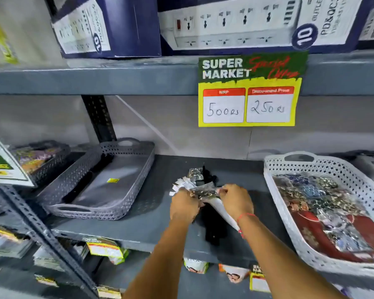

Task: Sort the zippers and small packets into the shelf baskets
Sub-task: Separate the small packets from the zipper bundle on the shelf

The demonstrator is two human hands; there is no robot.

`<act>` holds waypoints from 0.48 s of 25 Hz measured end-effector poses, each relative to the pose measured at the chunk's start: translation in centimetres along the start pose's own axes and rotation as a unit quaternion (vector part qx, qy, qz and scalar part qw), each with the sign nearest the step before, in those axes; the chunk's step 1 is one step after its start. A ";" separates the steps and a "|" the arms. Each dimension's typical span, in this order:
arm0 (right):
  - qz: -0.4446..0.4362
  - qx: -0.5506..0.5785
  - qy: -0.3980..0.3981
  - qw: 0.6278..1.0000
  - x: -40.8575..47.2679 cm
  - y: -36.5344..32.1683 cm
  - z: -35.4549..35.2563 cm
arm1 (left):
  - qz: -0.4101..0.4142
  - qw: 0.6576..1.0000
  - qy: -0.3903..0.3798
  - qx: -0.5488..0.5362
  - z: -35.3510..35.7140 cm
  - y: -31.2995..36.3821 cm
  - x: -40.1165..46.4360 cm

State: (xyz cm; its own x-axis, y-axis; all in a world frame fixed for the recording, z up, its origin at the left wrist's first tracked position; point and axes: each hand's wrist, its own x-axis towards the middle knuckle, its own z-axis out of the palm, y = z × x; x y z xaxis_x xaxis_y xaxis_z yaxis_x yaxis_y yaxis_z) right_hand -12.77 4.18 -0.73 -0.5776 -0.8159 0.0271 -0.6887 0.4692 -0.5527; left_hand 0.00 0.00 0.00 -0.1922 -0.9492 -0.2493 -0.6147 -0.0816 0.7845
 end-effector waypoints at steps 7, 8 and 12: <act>0.083 0.188 -0.111 0.972 4.5 -0.6 2.0 | -0.046 0.994 0.025 -0.092 0.2 1.1 2.5; 0.105 0.241 -0.113 0.958 4.4 -0.9 1.7 | -0.043 0.993 0.037 -0.106 0.1 1.5 2.6; 0.186 0.415 -0.078 0.887 5.9 -0.6 -1.2 | -0.021 0.991 0.060 -0.122 0.3 2.8 3.5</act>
State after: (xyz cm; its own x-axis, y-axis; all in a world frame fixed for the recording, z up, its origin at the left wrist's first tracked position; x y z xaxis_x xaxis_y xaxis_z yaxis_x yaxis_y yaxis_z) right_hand -16.34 -0.54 0.72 -0.5847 -0.7242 -0.3657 0.1340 0.3584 -0.9239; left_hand -2.56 -3.50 1.14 -0.0693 -0.9716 -0.2263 -0.4144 -0.1783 0.8925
